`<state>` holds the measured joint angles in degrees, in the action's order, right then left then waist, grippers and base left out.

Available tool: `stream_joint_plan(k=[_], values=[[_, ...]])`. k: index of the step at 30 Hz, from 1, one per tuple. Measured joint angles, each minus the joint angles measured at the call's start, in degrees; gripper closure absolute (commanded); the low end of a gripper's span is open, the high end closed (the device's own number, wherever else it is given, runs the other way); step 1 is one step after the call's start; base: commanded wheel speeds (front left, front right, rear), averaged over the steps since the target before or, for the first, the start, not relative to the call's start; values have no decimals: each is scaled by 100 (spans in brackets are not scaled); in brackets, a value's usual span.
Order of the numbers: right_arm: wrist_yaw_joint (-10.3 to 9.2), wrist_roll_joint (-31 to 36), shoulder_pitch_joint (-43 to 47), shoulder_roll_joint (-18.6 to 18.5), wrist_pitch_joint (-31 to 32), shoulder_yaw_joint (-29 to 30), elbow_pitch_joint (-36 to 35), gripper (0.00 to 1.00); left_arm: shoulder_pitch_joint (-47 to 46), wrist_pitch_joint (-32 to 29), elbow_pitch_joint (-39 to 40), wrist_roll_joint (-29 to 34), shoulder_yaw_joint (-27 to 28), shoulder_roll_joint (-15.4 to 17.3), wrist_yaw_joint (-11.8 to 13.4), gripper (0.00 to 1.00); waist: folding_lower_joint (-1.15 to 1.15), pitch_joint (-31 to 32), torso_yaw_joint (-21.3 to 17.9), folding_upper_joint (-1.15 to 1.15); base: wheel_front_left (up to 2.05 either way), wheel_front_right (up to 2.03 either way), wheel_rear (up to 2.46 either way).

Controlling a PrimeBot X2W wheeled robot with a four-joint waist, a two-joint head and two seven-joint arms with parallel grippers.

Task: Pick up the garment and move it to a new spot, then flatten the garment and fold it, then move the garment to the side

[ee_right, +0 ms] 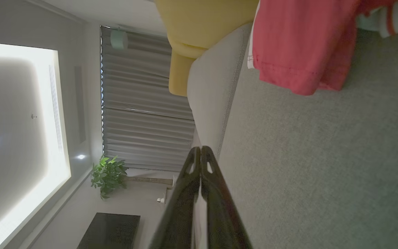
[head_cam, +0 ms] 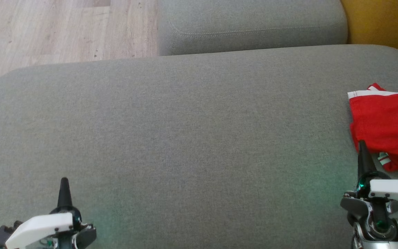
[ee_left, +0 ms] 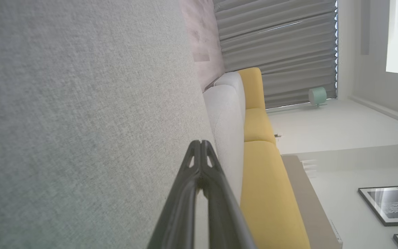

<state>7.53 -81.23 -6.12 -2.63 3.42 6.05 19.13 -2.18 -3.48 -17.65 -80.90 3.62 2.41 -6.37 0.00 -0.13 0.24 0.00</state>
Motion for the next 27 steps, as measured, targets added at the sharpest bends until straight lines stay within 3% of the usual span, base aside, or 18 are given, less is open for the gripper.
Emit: stream_joint_plan(k=[16, 27], values=[[0, -1025, 114, 1, 272, 159, -267, 100, -125, -259, 149, -1071, 51, 0, -73, 100, 0, -5, -25, 0, 0, 0, 0], [0, -1054, 114, 1, 272, 163, -276, 100, -125, -259, 149, -1098, 57, 0, -73, 100, 0, -5, -25, 0, 0, 0, 0]])
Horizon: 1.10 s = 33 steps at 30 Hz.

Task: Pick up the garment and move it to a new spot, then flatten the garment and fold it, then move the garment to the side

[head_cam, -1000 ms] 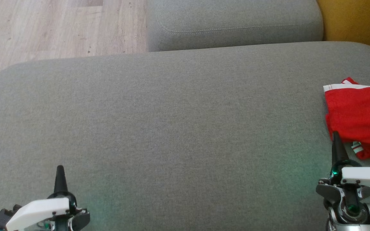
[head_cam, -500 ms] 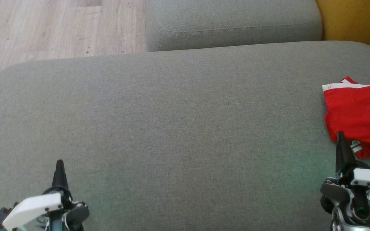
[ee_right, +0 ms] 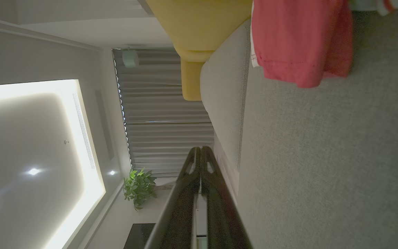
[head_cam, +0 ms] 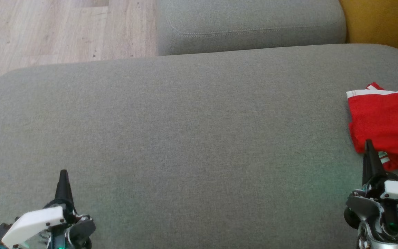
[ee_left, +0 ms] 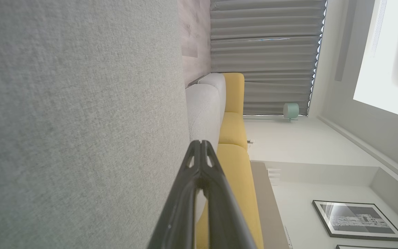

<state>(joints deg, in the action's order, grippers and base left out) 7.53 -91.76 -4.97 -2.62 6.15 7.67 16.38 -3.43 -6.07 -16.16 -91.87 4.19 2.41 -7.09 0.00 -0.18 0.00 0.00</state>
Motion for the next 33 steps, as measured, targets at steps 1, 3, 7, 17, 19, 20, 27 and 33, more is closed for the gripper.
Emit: stream_joint_plan(k=[1, 3, 7, 17, 19, 20, 27, 33], values=[[0, 0, 0, 0, 0, 0, 0, 100, 0, 0, 0, 0, 0, 0, 0, 100, 0, 0, 0, 0, 0, 0, 0], [0, 0, 0, 0, 0, 0, 0, 100, 0, 0, 0, 0, 0, 0, 0, 100, 0, 0, 0, 0, 0, 0, 0], [0, 0, 0, 0, 0, 0, -1, 100, 0, 0, 0, 0, 0, 0, 0, 100, 0, 0, 0, 0, 0, 0, 0], [0, 0, 0, 0, 0, 0, -1, 100, 0, 0, 0, 0, 0, 0, 0, 100, 0, 0, 0, 0, 0, 0, 0], [0, 0, 0, 0, 0, 0, -1, 100, 0, 0, 0, 0, 0, 0, 0, 100, 0, 0, 0, 0, 0, 0, 0], [0, 0, 0, 0, 0, 0, -1, 100, 0, 0, 0, 0, 0, 0, 0, 100, 0, 0, 0, 0, 0, 0, 0], [0, 0, 0, 0, 0, 0, -2, 100, 0, 0, 0, 0, 1, 0, 0, 100, 0, 0, 0, 0, 0, 0, 0], [0, 0, 0, 0, 0, 0, -2, 100, 0, 0, 0, 0, 1, 0, 0, 100, 0, 0, 0, 0, 0, 0, 0]])
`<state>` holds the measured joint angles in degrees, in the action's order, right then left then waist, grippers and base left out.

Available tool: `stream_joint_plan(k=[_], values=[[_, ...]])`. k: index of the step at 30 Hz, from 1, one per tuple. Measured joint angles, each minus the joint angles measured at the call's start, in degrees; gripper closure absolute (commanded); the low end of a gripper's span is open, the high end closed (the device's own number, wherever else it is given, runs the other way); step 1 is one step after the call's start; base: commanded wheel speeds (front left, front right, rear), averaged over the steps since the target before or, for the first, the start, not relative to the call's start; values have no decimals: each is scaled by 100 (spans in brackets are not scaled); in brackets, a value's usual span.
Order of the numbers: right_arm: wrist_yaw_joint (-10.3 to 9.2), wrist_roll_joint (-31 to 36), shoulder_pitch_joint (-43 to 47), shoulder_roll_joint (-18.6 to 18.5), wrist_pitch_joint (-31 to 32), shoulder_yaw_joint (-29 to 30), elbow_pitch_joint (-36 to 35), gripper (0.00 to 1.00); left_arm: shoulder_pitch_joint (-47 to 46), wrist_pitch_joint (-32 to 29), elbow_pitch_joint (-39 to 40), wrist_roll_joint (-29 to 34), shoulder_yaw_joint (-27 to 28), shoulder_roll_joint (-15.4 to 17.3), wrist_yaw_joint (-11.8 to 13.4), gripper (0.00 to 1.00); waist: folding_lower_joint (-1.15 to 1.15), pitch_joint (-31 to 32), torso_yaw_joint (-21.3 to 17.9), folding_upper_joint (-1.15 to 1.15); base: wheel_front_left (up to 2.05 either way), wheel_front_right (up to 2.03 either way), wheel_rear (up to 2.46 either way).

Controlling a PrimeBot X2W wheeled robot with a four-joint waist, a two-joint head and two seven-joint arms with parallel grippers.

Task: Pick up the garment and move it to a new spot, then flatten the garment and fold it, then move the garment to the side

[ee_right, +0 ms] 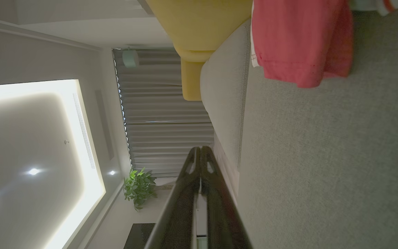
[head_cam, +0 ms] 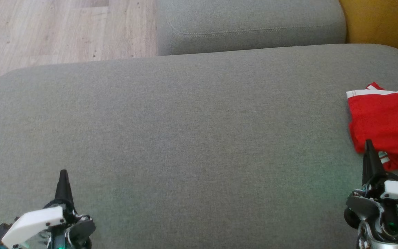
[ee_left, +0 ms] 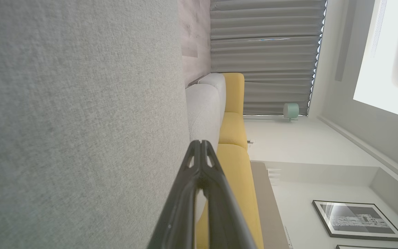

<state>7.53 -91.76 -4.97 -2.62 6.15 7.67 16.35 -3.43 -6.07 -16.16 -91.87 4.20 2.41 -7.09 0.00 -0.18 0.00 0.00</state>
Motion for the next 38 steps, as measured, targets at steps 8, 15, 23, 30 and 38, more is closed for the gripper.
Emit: stream_joint_plan(k=[8, 15, 23, 30, 38], values=[[0, 0, 0, 0, 0, 0, 0, 100, 0, 0, 0, 0, 0, 0, 0, 100, 0, 0, 0, 0, 0, 0, 0], [0, 0, 0, 0, 0, 0, 0, 100, 0, 0, 0, 0, 0, 0, 0, 100, 0, 0, 0, 0, 0, 0, 0], [0, 0, 0, 0, 0, 0, 0, 100, 0, 0, 0, 0, 0, 0, 0, 100, 0, 0, 0, 0, 0, 0, 0], [0, 0, 0, 0, 0, 0, -1, 100, 0, 0, 0, 0, 0, 0, 0, 100, 0, 0, 0, 0, 0, 0, 0], [0, 0, 0, 0, 0, 0, -1, 100, 0, 0, 0, 0, 0, 0, 0, 100, 0, 0, 0, 0, 0, 0, 0]])
